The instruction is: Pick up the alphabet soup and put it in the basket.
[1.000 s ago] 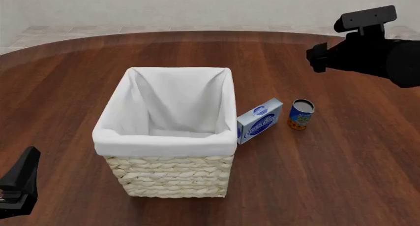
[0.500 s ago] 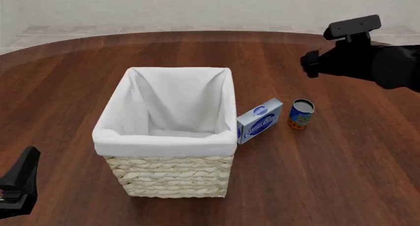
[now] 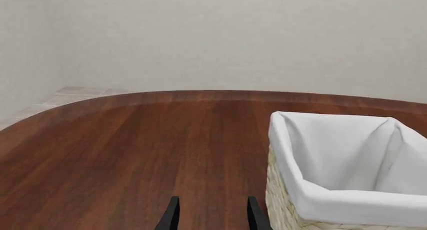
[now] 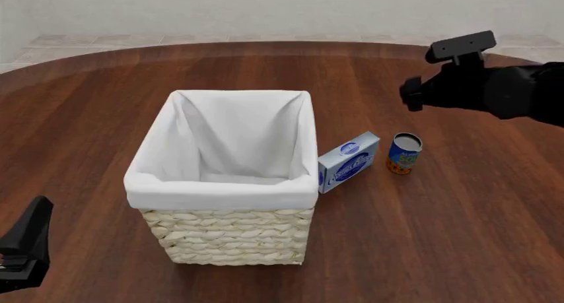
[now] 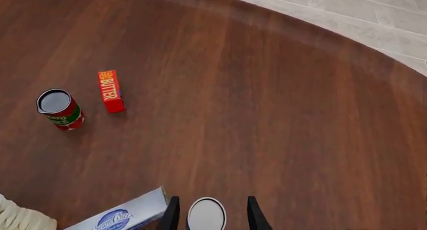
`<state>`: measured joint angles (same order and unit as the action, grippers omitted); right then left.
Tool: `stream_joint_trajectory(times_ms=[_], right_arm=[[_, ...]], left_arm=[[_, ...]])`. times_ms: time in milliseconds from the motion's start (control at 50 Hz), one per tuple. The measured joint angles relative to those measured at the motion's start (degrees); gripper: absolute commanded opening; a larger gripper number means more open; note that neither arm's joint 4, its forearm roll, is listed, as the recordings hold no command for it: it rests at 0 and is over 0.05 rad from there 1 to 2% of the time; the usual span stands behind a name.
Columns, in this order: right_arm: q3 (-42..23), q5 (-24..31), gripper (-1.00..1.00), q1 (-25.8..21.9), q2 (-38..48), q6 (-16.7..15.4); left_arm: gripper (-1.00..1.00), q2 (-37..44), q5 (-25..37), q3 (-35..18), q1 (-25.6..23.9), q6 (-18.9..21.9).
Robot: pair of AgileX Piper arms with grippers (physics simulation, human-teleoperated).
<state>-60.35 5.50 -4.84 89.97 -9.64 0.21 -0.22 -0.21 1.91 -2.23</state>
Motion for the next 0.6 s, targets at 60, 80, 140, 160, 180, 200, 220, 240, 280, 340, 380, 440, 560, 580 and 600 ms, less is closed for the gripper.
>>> stream_joint_trajectory(times_ms=[60,80,140,160,180,200,220,240,280,340,380,440,560,580,600], right_arm=[[-0.03,-0.01,1.00,0.15,0.40,-0.21],[-0.03,-0.01,1.00,0.20,0.53,-0.27],[0.00,-0.04,1.00,0.28,0.84,-0.43],[0.02,-0.05,1.00,0.30,0.93,-0.48],[0.04,-0.06,1.00,0.31,1.02,-0.53],[0.07,-0.09,1.00,0.31,1.11,-0.57],[0.11,-0.14,1.00,0.31,1.22,-0.60],[0.14,-0.18,1.00,0.30,1.33,-0.63],[0.23,-0.34,1.00,0.27,1.59,-0.68],[0.32,-0.51,1.00,0.25,1.94,-0.74],[0.39,-0.60,1.00,0.24,2.13,-0.77],[0.48,-0.72,1.00,0.23,2.37,-0.81],[0.62,-1.00,1.00,0.16,2.85,-0.84],[0.62,-1.03,1.00,0.14,2.93,-0.85],[0.62,-1.06,1.00,0.12,3.00,-0.85]], left_arm=[[1.00,0.00,0.01,0.00,0.01,-0.02],[1.00,0.01,0.01,0.00,0.01,-0.02],[1.00,0.01,0.02,0.00,0.02,-0.02],[1.00,0.01,0.02,0.00,0.02,-0.02],[1.00,0.01,0.02,0.00,0.02,-0.02],[1.00,0.01,0.02,0.00,0.02,-0.02],[1.00,0.02,0.02,0.00,0.02,-0.02],[1.00,0.02,0.02,0.00,0.02,-0.01],[1.00,0.02,0.03,0.00,0.02,-0.01],[1.00,0.04,0.05,0.00,0.01,0.00],[1.00,0.05,0.06,0.00,0.00,0.01],[1.00,0.08,0.08,0.00,-0.03,0.03],[1.00,0.14,0.12,0.00,-0.10,0.08],[1.00,0.15,0.12,0.00,-0.10,0.08],[1.00,0.15,0.12,0.00,-0.11,0.09]])
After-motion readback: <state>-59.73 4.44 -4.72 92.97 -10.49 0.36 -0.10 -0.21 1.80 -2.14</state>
